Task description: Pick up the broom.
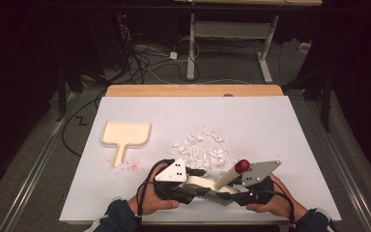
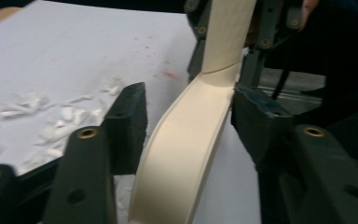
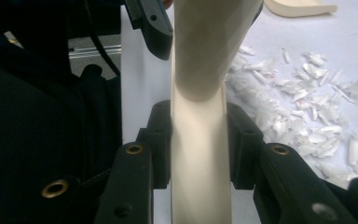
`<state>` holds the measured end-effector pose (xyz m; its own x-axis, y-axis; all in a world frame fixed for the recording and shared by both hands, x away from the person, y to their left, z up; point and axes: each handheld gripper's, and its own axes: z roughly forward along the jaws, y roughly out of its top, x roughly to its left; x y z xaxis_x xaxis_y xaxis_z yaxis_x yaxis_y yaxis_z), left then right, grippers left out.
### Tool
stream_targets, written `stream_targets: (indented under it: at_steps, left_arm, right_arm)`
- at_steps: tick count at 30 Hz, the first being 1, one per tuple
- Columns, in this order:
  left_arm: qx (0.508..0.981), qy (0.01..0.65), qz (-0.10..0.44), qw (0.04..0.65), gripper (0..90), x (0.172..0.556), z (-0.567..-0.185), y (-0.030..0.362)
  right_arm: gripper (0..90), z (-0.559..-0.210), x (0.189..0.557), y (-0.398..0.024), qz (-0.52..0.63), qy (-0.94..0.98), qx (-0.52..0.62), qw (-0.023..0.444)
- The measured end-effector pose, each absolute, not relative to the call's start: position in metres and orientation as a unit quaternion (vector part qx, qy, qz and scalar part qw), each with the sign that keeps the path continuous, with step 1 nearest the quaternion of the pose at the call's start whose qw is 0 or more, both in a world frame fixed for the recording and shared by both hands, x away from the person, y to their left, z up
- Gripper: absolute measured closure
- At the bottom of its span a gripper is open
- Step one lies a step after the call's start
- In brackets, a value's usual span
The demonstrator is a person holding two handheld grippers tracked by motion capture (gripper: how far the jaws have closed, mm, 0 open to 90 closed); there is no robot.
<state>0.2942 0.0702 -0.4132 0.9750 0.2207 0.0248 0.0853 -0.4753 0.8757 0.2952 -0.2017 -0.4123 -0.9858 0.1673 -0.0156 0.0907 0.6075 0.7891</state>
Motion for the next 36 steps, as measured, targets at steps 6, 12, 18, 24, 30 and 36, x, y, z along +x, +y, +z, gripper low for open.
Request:
stream_targets:
  at_steps: [6,12,18,24,30,36]
  left_arm:
    - [0.843,0.123,0.152,0.501,18.4,0.287,-0.409,0.084]
    - [0.826,0.16,0.222,0.492,17.8,0.282,-0.41,0.112]
    - [0.835,0.198,0.275,0.433,17.9,0.278,-0.43,0.143]
    - [0.831,0.239,0.292,0.409,16.9,0.273,-0.444,0.17]
    - [0.829,0.264,0.301,0.39,16.2,0.265,-0.455,0.19]
    - [0.826,0.289,0.302,0.378,16.3,0.263,-0.465,0.205]
  right_arm:
    - [68.6,-0.405,0.299,-0.208,0.437,0.889,0.108,0.079]
    - [68.5,-0.392,0.311,-0.226,0.447,0.87,0.17,0.116]
    - [68.5,-0.38,0.316,-0.237,0.466,0.852,0.2,0.13]
    - [68.5,-0.371,0.329,-0.254,0.462,0.838,0.235,0.173]
    - [68.5,-0.371,0.336,-0.264,0.443,0.834,0.258,0.205]
    - [68.5,-0.371,0.353,-0.274,0.407,0.831,0.287,0.249]
